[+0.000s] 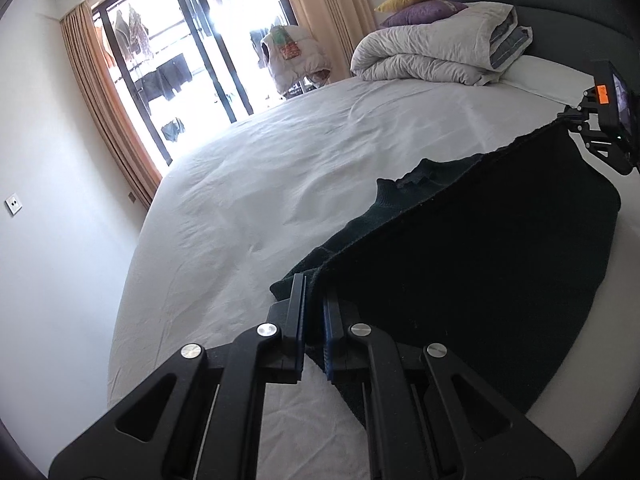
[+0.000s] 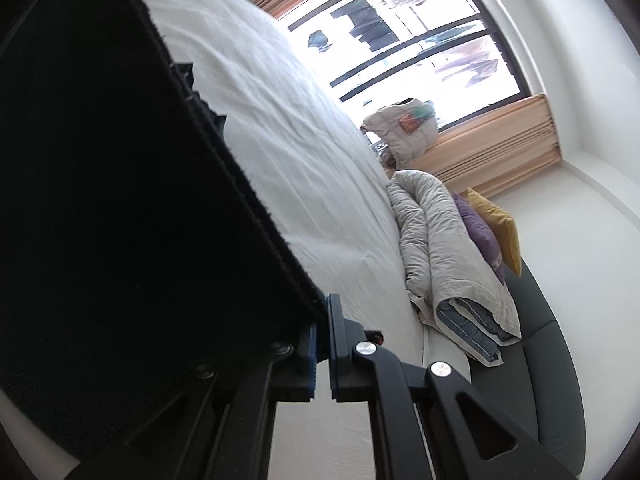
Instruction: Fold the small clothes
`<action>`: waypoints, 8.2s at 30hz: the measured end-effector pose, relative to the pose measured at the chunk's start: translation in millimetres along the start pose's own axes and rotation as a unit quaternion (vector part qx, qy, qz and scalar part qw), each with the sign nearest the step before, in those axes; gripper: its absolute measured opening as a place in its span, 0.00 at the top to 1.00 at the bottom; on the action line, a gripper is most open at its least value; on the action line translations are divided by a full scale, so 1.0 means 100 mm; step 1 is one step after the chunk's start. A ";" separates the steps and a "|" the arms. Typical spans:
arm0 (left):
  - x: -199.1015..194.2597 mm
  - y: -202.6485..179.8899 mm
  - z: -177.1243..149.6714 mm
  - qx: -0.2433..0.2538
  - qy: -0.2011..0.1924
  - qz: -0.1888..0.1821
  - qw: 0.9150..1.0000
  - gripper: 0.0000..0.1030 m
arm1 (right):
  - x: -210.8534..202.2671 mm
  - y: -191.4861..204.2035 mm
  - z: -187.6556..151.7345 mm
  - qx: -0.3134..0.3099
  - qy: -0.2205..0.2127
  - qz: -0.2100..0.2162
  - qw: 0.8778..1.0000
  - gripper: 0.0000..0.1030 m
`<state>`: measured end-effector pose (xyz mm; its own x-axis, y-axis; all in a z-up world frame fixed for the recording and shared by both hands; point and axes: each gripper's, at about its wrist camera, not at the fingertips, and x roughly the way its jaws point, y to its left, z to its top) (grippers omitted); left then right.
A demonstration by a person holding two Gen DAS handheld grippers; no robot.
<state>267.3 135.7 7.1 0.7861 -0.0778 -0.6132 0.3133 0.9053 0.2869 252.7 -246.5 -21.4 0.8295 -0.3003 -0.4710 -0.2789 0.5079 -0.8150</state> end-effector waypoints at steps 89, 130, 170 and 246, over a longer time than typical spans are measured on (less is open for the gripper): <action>1.26 -0.47 -0.43 -0.186 0.106 -0.022 0.977 0.21 | 0.71 0.25 -0.63 0.622 -0.010 0.378 0.686 0.56; 1.22 -0.29 -0.68 -0.244 0.104 -0.030 0.964 0.16 | 0.43 0.59 -1.11 0.697 -0.065 0.412 0.583 0.62; 0.43 -0.03 -1.62 -0.658 -0.022 -0.189 0.728 0.10 | 0.37 0.58 -1.35 0.714 -0.104 0.422 0.549 0.56; 0.74 -2.24 0.50 -0.122 -0.055 -0.186 0.973 0.92 | 1.17 -0.28 -0.51 0.528 0.020 0.608 0.593 0.86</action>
<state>282.2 -93.9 -65.4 0.6994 -0.4511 -0.5543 0.4621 0.8771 -0.1307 333.4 -336.7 -71.1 0.3075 0.7978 -0.5187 -0.1821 0.5844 0.7908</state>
